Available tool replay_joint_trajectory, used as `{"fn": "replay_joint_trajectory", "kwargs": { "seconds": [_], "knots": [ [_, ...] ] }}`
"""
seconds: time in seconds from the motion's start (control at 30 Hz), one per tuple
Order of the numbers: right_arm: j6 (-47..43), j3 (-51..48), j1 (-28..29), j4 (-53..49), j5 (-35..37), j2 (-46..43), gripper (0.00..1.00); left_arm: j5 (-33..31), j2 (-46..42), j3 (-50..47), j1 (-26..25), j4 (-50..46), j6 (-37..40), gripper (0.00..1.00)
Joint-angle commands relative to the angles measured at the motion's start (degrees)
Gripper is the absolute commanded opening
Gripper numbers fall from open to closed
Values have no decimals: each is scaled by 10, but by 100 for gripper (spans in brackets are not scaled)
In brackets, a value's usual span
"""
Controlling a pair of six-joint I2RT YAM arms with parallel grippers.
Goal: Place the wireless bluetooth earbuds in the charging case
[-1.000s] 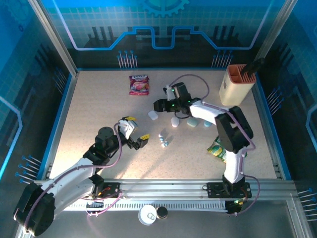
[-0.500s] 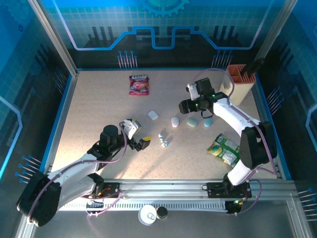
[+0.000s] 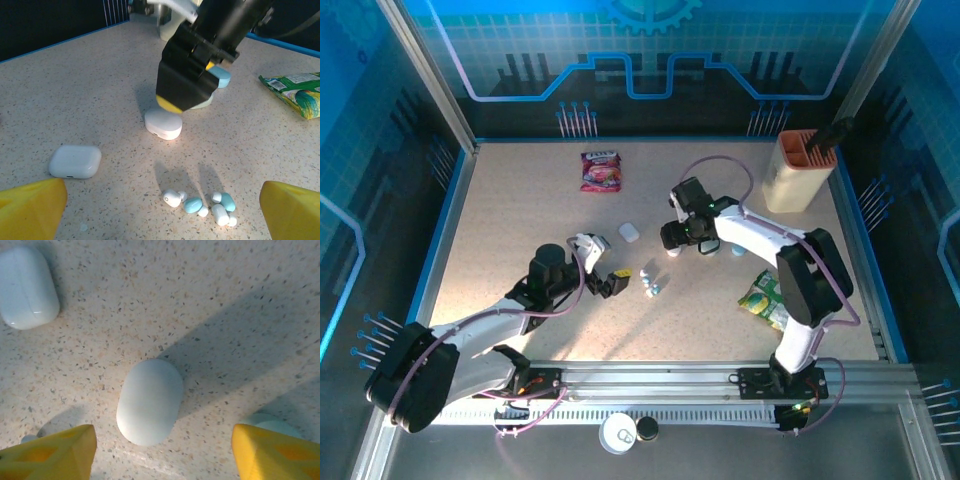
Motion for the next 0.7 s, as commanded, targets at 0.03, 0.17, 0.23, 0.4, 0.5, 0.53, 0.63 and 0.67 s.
{"fn": "replay_joint_trajectory", "kwargs": {
  "seconds": [0.03, 0.17, 0.23, 0.4, 0.5, 0.53, 0.63, 0.67],
  "knots": [
    [39, 15, 9, 4, 7, 30, 69, 1, -14, 6, -1, 5, -4, 99],
    [38, 26, 18, -5, -15, 58, 69, -4, -23, -1, -2, 3, -4, 99],
    [34, 29, 23, -3, -21, 69, 69, -6, -23, -2, -2, 4, -5, 99],
    [32, 33, 28, 2, -18, 86, 63, -8, -25, -2, -1, 4, -4, 99],
    [32, 34, 28, 1, -17, 89, 56, -10, -29, -4, -1, 1, -1, 99],
    [32, 35, 27, 1, -18, 88, 55, -11, -31, -4, -2, -1, -1, 99],
    [22, 31, 28, 1, -26, 85, 56, -13, -35, -7, -1, -1, -1, 99],
    [19, 29, 28, 2, -27, 84, 57, -13, -36, -8, -1, 0, -1, 99]
  ]
}}
